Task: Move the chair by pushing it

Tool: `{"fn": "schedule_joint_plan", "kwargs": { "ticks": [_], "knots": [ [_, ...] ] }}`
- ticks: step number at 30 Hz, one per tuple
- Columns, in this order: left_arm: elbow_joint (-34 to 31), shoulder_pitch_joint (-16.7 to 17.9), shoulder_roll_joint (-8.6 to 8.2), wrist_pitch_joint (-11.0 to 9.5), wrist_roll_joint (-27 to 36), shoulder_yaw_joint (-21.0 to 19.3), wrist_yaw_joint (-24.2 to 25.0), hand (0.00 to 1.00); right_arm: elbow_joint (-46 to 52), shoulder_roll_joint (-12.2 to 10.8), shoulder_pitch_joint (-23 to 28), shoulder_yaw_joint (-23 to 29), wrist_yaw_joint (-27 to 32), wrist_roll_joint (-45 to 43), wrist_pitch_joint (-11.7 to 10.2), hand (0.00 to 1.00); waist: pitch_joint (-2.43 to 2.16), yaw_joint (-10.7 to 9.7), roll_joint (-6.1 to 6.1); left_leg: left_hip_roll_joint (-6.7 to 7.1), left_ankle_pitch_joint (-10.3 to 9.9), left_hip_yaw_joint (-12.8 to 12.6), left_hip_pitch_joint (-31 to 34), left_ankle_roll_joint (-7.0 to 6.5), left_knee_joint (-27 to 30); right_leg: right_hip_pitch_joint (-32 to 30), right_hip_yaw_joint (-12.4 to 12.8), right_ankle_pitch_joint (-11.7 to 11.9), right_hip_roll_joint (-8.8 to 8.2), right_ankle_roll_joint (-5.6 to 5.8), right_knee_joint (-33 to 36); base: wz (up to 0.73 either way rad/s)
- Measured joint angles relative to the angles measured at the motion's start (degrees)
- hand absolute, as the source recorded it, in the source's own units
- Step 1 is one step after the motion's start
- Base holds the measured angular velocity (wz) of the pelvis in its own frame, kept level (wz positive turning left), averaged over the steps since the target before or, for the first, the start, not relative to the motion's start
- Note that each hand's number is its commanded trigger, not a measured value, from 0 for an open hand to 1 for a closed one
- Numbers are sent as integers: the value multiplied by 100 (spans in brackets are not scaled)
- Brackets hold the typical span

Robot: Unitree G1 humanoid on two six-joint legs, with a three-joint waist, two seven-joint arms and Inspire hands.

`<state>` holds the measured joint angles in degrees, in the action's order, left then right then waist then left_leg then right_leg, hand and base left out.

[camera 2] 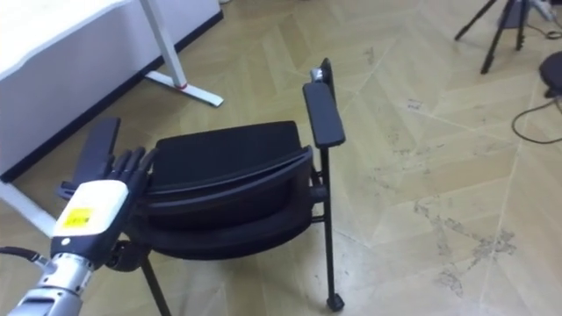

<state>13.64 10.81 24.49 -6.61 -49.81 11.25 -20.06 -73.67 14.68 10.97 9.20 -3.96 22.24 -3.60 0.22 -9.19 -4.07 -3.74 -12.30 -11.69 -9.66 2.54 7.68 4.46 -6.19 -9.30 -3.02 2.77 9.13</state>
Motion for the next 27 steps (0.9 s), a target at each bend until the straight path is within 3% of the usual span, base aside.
{"fn": "schedule_joint_plan", "kwargs": {
  "ticks": [6,7,8,24,27],
  "knots": [
    [503,-234,-5,-114,87,-98,-221,0,14,-1,39,-1,1,-10,6,0,4,-8,-14,-23,-1,-94,-5,-1,-33,-96,113,30,42,-21,161,-11],
    [567,-260,-5,-122,87,-141,-247,13,15,-1,39,-1,0,-10,6,0,3,-5,-16,-41,-1,-117,-3,-1,-33,-142,134,39,61,-35,166,-12],
    [598,-260,-5,-123,87,-208,-281,100,23,0,37,1,2,-10,6,0,3,-7,-16,-64,-1,-145,-3,-1,-34,-152,156,47,85,-49,166,-12],
    [835,-440,-5,-84,87,-374,-451,100,61,17,34,7,2,-10,5,0,-3,-11,-44,-87,0,-207,-4,0,-7,-162,264,52,118,-71,159,-3],
    [880,-488,7,10,198,-370,-404,100,63,18,14,7,-4,-20,5,0,-10,-55,-33,-80,0,-207,-19,0,-6,-157,294,51,120,-70,153,-6]
  ]
}}
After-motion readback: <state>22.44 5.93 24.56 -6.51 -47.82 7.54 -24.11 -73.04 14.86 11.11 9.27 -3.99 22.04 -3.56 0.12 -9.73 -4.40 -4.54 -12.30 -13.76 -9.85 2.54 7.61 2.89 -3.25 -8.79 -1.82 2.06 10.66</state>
